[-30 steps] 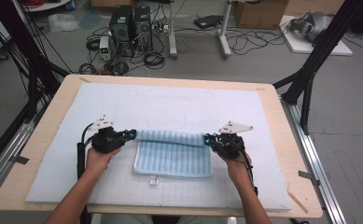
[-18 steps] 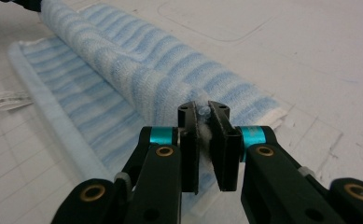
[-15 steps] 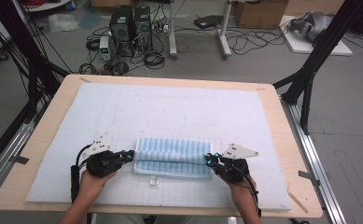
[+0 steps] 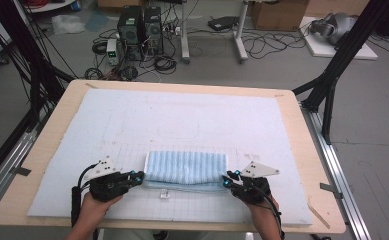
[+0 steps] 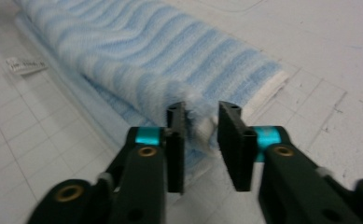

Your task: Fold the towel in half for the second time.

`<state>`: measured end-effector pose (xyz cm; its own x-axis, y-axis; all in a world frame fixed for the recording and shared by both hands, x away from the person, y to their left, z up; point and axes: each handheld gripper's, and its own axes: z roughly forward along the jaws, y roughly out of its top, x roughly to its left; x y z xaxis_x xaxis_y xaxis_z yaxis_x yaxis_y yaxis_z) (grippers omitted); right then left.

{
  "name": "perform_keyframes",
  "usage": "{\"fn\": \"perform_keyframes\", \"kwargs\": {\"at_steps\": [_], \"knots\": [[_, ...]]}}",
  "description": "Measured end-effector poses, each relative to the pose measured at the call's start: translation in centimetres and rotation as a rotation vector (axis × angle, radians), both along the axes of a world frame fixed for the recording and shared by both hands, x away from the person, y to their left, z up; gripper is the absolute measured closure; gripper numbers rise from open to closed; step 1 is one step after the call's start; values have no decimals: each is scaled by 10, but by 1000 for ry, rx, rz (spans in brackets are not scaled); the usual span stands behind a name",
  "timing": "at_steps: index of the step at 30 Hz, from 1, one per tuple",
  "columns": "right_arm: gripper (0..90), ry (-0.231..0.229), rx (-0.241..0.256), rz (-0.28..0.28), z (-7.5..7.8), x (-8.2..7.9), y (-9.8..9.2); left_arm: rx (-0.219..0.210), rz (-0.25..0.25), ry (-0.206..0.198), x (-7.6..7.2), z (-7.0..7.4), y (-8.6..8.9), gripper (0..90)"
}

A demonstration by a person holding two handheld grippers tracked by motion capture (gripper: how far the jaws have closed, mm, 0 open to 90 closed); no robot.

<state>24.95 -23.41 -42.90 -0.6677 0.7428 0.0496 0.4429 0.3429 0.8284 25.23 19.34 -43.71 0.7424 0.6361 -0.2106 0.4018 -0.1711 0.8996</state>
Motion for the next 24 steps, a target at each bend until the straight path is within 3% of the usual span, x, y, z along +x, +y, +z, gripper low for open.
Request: {"fn": "perform_keyframes", "kwargs": {"at_steps": [3, 5, 9, 11, 14, 17, 21, 24], "knots": [[604, -21, 51, -25, 7, 0, -4, -35, 41, -36, 4, 6, 0, 662], [596, -33, 67, -34, 10, 1, -5, -58, 51, -51, 8, 9, -1, 653], [597, -48, 103, -29, 13, 6, 0, -27, 49, -25, 23, 6, -11, 652], [597, -37, 89, -12, 11, 10, 8, 1, 49, 30, 30, -1, -17, 654], [599, -14, 43, 46, 2, 14, 21, 90, 24, 89, 33, -10, -27, 659], [598, 16, 0, 83, -5, 14, 28, 146, 23, 103, 31, -12, -32, 659], [600, 44, -98, 124, -15, 12, 31, 197, 13, 107, 28, -11, -32, 672], [602, 38, -101, 132, -16, 9, 28, 221, 3, 104, 25, -9, -29, 684]]}}
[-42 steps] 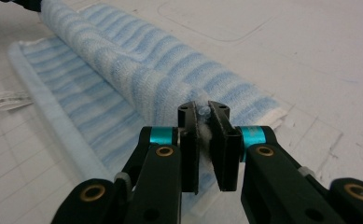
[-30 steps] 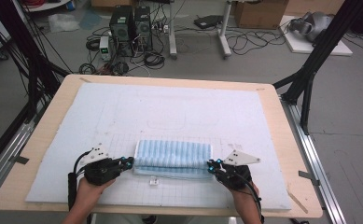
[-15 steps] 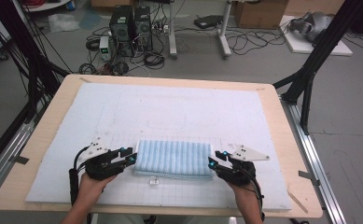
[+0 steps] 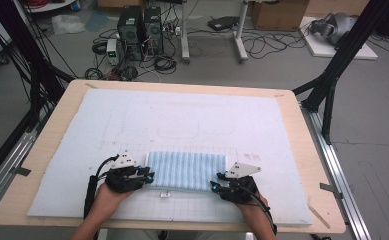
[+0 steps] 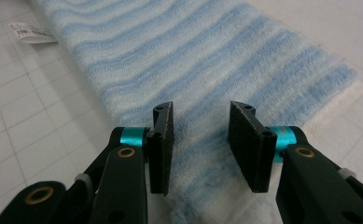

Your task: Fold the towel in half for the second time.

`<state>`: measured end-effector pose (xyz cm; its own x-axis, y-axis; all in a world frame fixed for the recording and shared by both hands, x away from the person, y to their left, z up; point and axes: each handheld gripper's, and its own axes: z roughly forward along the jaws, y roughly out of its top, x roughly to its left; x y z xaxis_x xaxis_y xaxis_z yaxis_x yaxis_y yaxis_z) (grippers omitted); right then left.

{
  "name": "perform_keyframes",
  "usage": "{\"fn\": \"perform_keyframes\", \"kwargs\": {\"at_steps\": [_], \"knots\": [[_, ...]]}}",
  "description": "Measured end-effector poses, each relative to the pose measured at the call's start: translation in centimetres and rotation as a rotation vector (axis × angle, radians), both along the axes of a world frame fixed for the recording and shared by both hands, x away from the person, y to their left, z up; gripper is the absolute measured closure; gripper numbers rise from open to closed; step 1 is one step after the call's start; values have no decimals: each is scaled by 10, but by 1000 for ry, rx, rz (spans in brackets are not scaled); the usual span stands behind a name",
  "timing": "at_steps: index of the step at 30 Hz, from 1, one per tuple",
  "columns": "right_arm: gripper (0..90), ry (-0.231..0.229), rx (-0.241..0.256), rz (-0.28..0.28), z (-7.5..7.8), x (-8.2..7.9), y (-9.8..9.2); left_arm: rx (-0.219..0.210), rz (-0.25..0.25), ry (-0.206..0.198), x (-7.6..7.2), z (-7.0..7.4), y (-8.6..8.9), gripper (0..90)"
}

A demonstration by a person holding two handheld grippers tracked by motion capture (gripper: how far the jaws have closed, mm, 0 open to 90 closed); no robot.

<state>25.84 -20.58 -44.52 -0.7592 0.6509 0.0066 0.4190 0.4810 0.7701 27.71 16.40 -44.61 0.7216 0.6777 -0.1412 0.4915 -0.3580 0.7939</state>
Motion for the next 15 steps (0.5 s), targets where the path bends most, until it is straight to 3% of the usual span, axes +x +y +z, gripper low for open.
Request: {"fn": "perform_keyframes", "kwargs": {"at_steps": [4, 7, 9, 12, 15], "knots": [[585, 8, 9, 13, 5, 2, -2, -27, 2, -4, 4, 4, 5, 677], [582, 0, 111, 1, 12, 11, -7, -92, 31, -10, 17, 9, 8, 660], [582, -7, 146, -13, 16, 16, -9, -126, 43, -12, 26, 11, 9, 646], [584, -17, 157, -34, 19, 24, -11, -154, 56, -13, 39, 13, 10, 642], [588, -27, 156, -54, 20, 34, -13, -151, 68, -15, 51, 12, 8, 643]]}}
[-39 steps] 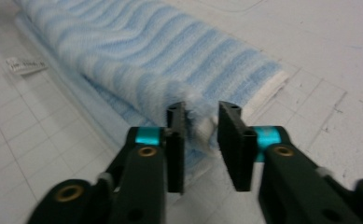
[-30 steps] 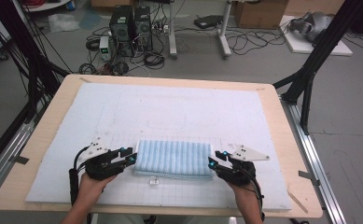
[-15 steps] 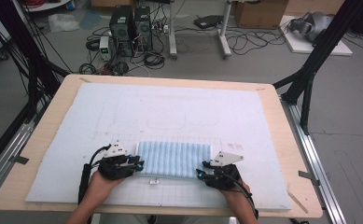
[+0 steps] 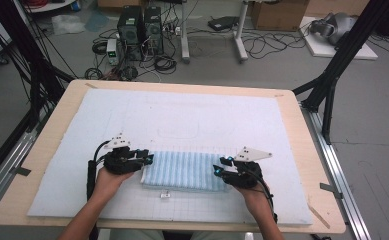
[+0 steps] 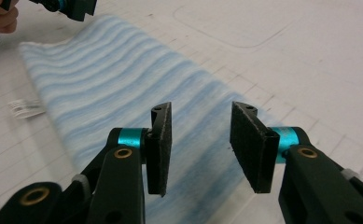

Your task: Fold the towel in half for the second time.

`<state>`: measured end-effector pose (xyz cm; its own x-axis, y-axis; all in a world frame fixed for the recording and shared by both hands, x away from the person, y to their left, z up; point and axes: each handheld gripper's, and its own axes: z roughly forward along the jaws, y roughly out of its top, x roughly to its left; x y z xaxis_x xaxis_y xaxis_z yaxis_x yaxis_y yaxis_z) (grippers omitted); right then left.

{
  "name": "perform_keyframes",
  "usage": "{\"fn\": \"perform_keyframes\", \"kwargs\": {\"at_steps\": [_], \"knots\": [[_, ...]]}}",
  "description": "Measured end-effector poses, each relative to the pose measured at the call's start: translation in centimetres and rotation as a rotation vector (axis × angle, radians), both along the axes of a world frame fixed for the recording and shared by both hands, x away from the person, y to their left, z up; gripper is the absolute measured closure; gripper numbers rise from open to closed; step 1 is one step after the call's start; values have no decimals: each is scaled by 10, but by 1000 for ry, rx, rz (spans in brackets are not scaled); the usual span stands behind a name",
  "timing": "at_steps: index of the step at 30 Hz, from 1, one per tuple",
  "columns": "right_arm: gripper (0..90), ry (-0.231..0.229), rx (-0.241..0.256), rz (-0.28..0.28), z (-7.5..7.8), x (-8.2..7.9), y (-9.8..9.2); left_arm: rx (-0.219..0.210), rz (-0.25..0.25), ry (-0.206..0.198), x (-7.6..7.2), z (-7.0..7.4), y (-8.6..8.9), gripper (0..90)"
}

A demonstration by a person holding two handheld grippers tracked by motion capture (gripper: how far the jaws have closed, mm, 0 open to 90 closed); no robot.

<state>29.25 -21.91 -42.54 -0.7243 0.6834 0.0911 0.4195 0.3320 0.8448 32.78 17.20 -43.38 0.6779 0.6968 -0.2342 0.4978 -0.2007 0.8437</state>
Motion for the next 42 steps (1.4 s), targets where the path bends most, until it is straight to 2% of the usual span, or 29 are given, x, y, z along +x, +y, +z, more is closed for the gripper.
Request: {"fn": "perform_keyframes", "kwargs": {"at_steps": [6, 12, 16, 17, 19, 21, 22, 24, 26, 28, 29, 31, 37, 40, 42], "knots": [[600, 17, -50, -23, -6, 15, 1, 33, -10, 8, 10, -6, -8, 658], [602, 55, -91, -61, -12, 22, -1, 84, 12, 28, 14, -11, -9, 680], [584, 47, -82, -75, -11, 21, -4, 86, 14, 10, 13, -9, -9, 653], [574, 37, -76, -75, -10, 21, -5, 78, 13, 2, 13, -9, -8, 639], [547, 22, -69, -82, -7, 19, -8, 32, 15, -37, 12, -6, -3, 595], [497, -2, -70, -91, -3, 17, -11, 2, 25, -68, 12, -4, 1, 516], [474, -10, -72, -95, -2, 16, -12, -36, 29, -85, 12, -1, 5, 510], [404, -33, -81, -116, 1, 13, -18, -71, 48, -114, 10, 3, 10, 493], [343, -49, -79, -136, 3, 12, -25, -83, 76, -106, 11, 8, 13, 403], [284, -58, -73, -157, 5, 10, -31, -87, 144, -108, 11, 11, 16, 253], [266, -67, -70, -167, 7, 9, -35, -97, 155, -95, 13, 13, 19, 201], [221, -78, -53, -189, 11, 7, -42, -97, 165, -111, 14, 15, 22, 200], [119, -91, -11, -237, 15, 4, -61, -130, 131, -176, 12, 19, 31, 202], [115, -93, 12, -251, 17, 3, -68, -125, 113, -202, 10, 22, 35, 215], [114, -101, 16, -259, 17, 2, -71, -128, 118, -212, 8, 23, 37, 216]]}}
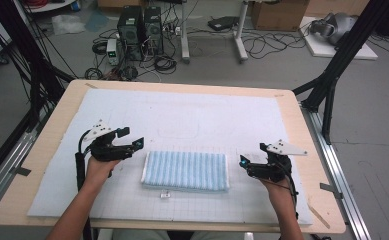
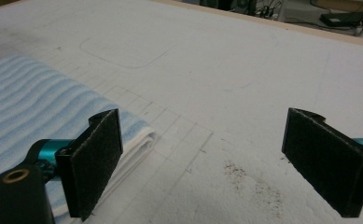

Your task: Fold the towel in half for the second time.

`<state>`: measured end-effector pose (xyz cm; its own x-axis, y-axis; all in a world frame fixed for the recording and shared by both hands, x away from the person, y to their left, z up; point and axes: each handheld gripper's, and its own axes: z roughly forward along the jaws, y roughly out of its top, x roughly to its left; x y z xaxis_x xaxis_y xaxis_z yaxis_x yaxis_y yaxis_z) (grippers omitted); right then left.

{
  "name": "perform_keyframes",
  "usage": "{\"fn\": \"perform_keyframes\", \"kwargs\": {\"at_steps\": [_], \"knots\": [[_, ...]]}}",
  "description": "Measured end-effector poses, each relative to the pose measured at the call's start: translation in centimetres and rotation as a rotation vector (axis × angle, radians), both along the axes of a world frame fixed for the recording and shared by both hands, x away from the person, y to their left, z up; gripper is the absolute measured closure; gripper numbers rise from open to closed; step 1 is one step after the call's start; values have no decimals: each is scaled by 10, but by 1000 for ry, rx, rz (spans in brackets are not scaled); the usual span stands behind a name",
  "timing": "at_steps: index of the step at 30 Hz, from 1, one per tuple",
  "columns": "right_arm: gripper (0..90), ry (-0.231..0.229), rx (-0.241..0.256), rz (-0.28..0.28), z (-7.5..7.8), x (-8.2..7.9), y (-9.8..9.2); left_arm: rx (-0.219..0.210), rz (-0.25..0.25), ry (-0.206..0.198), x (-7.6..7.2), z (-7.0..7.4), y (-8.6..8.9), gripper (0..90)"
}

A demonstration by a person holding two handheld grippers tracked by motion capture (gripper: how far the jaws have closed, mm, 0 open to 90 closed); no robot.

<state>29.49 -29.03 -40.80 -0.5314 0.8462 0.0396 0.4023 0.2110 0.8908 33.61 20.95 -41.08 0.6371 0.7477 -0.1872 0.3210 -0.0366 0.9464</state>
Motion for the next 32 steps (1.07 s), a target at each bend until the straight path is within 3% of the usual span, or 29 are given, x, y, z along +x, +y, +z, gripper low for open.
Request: {"fn": "perform_keyframes", "kwargs": {"at_steps": [14, 32], "knots": [[114, -2, -10, -3, 3, 2, 1, 10, 36, -10, -7, 2, 13, 220], [114, 5, -14, 2, 1, 5, 4, 5, 35, -6, -7, 1, 13, 223]]}}
